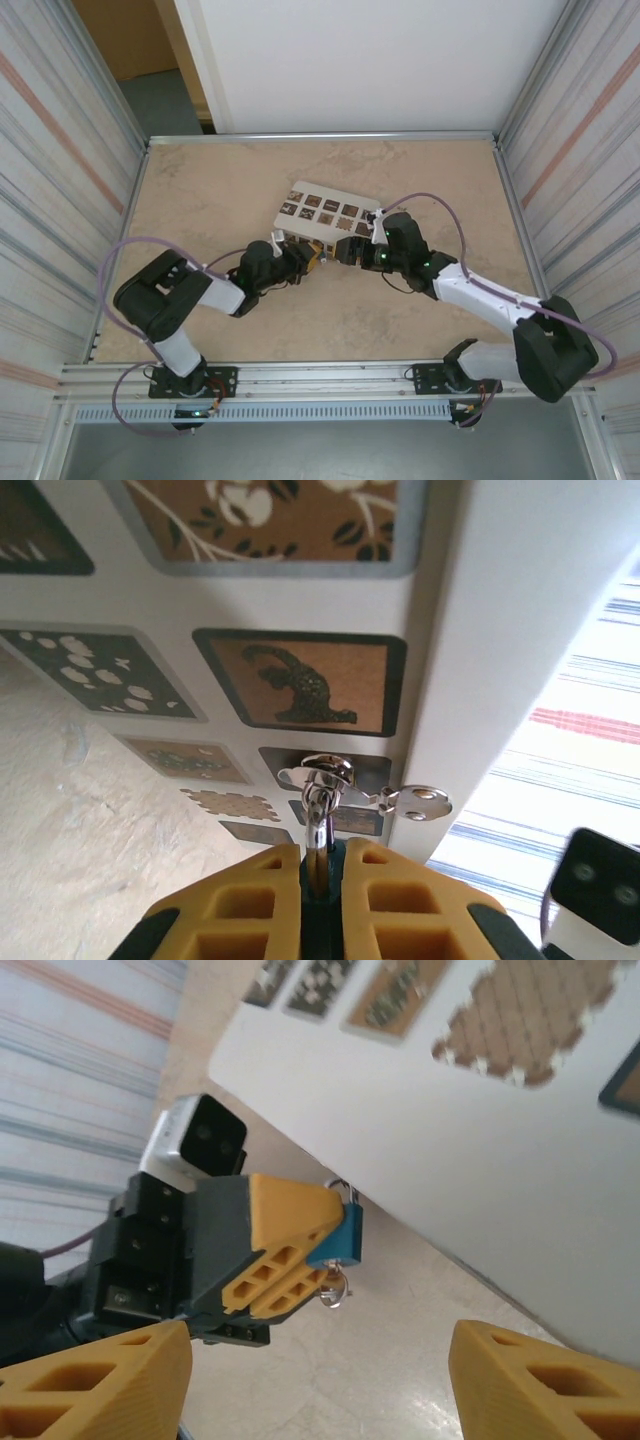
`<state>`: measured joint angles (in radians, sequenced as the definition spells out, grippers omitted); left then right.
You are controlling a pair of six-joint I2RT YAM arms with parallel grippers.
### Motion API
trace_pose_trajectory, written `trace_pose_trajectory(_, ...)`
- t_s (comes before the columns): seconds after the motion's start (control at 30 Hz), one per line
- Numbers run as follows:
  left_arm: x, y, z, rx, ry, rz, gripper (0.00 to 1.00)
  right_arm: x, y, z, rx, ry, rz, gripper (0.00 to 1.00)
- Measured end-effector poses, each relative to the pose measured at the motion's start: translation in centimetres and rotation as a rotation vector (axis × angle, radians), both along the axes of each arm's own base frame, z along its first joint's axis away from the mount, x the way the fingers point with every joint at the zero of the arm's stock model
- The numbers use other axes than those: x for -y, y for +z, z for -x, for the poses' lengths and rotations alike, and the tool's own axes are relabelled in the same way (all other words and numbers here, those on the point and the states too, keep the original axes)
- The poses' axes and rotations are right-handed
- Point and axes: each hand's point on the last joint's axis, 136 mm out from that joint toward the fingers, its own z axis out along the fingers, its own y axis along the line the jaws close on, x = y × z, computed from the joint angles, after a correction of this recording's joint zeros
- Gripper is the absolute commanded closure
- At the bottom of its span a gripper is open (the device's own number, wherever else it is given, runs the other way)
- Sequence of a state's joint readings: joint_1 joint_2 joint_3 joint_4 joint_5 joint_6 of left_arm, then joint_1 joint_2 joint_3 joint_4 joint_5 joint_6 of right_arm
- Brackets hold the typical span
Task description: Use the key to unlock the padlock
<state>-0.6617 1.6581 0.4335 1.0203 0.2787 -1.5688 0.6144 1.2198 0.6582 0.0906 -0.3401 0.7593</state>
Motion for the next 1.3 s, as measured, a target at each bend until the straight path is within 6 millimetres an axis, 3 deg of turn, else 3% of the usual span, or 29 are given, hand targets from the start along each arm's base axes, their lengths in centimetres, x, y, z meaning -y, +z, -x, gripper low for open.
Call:
trace_pose_trajectory(0.3,-1.6,-0.3,1.2,-0.097,0.030,-0.090,1.00,1.3,5.8,0.6,0.258,0.024,-0.005,0.00)
trace_pose_trajectory(0.53,-2.0,-0.1,1.5,-0.148,0.037,-0.133,1.00,2.0,7.4,1.9,0.449,0.090,0.051,0.01)
trace_pose_trajectory(0.87,-1.5,0.2,1.5,-0.213,0.024,-0.153,1.00,-1.1,5.5,7.1,0.822,0.429,0.340,0.01)
trace_pose_trajectory(1.1,-1.3,0.3,1.6,-0.244,0.015,-0.153,1.00,-1.6,3.0,7.3,0.989,0.537,0.618,0.01)
trace_pose_trajectory(1.3,-1.2,0.1,1.9,-0.261,0.005,-0.151,1.00,-2.5,1.2,6.5,1.105,0.590,0.824,0.13)
